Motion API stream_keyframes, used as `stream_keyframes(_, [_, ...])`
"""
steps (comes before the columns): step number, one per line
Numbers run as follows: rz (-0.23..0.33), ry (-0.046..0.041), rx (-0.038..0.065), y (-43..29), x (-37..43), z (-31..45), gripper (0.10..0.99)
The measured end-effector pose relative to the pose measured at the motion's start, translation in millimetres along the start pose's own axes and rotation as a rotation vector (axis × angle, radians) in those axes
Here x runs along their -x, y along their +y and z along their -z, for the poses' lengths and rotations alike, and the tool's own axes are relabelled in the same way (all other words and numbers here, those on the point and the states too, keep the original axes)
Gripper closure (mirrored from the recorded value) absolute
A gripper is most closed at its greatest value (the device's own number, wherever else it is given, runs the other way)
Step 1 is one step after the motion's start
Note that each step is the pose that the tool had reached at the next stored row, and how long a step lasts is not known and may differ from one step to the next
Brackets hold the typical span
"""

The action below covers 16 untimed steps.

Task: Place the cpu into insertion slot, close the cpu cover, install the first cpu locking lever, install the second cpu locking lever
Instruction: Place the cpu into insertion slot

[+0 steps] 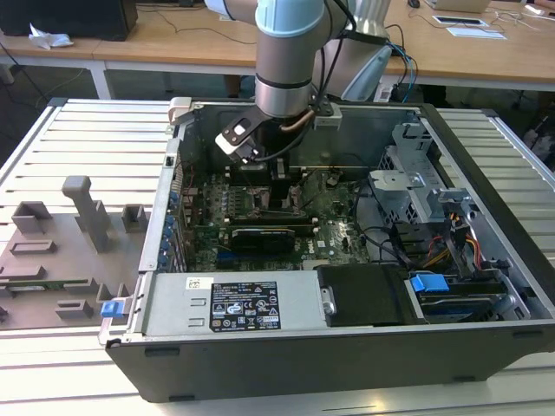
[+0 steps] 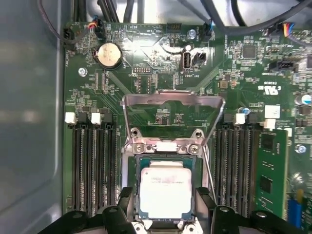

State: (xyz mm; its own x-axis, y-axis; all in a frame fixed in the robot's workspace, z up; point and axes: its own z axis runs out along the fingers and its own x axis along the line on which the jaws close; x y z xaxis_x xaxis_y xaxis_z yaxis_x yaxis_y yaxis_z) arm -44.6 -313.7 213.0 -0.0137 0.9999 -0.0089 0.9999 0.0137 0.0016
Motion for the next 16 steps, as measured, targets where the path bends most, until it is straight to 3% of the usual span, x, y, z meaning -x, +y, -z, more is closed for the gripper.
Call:
stream_keyframes(4, [0.0,-0.0002,0.0,0.1,-0.2,10.1,0.471])
stream_keyframes(7, [0.0,-0.0003,0.0,0.0,-0.1,24.7,0.675])
stream_keyframes(10, [0.0,-0.0002,0.0,0.1,-0.1,41.8,0.976])
stream_keyframes(14, [0.0,-0.0002,0.0,0.1,-0.3,53.3,0.98])
stream_keyframes(15, [0.0,-0.0003,0.0,0.1,-0.2,66.1,0.98])
stream_keyframes(16, [0.0,-0.0004,0.0,0.1,-0.1,72.7,0.98])
